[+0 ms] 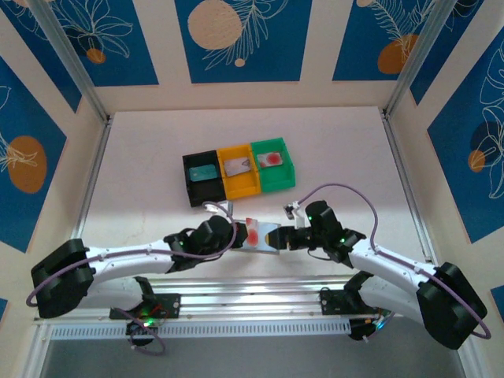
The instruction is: Take the credit cards out of the card holder
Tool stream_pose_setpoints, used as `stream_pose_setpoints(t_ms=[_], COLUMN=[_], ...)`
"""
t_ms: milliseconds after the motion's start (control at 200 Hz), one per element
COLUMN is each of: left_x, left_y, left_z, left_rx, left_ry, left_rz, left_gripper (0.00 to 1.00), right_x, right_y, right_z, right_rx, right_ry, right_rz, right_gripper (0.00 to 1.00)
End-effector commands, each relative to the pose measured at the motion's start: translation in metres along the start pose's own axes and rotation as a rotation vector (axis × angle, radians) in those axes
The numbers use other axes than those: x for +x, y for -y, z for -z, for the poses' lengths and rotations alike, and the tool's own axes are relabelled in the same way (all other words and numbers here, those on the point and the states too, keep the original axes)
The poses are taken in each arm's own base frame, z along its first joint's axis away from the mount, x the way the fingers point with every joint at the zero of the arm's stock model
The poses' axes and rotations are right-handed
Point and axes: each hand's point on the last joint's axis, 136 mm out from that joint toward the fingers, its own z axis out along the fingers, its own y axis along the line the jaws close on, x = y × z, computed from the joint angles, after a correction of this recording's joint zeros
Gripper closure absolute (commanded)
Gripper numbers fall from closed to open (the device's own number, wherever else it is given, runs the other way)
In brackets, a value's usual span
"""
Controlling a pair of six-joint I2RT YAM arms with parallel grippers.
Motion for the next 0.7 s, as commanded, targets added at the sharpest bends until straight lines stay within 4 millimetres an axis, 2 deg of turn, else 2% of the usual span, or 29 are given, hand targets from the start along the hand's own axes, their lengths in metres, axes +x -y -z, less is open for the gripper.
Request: stream_pose_setpoints(t_ms=[0,475,695], left_x=[-0.002,0.000,0.002], left_y=[0.015,0.032,0.039], left_z=[0.003,0.008,0.008], left_rx=[0.093,0.194,0.221], left_ry=[-0.001,-0.005,-0.009], left_rz=[0.069,0.154,0.169], left_gripper=[1.00,1.00,1.00], right_x=[-0.002,0.004,0.005], right_y=[-0.009,-0.011,-0.022], right_z=[0.000,-0.005,-0.006], right_rx=[-0.049,-0.062,-0.098], right_ry=[0.015,0.019,0.023], right_rz=[0.052,0.087,0.119], right_gripper=[0.42,0.40,0.40])
